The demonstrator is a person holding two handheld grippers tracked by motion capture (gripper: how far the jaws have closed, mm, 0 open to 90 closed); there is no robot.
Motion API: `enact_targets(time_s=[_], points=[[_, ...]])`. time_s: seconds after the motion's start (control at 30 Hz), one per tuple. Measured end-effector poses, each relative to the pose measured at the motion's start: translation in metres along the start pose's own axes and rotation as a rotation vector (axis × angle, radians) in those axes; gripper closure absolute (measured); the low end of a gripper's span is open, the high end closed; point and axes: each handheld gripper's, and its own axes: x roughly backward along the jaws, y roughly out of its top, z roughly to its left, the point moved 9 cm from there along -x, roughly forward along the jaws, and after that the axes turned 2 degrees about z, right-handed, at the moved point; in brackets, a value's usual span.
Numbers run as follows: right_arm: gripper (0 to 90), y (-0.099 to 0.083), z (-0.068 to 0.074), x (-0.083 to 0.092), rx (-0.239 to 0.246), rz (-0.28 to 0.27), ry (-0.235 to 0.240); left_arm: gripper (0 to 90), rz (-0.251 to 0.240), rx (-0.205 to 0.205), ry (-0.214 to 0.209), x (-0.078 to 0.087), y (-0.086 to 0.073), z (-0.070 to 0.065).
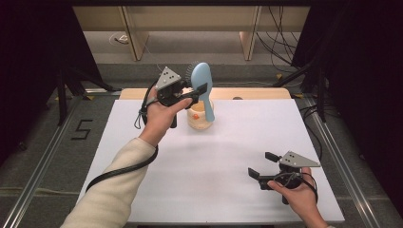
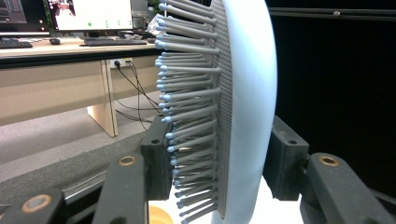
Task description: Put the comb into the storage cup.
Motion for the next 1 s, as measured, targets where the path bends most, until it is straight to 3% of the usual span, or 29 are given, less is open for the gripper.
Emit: enact_targets(time_s=[1.0], points=[[7.1,-0.001,-0.001,0.000,0.000,0.001,-0.006,50.8,-0.010,-0.004,0.024,-0.005,0.012,0.014]])
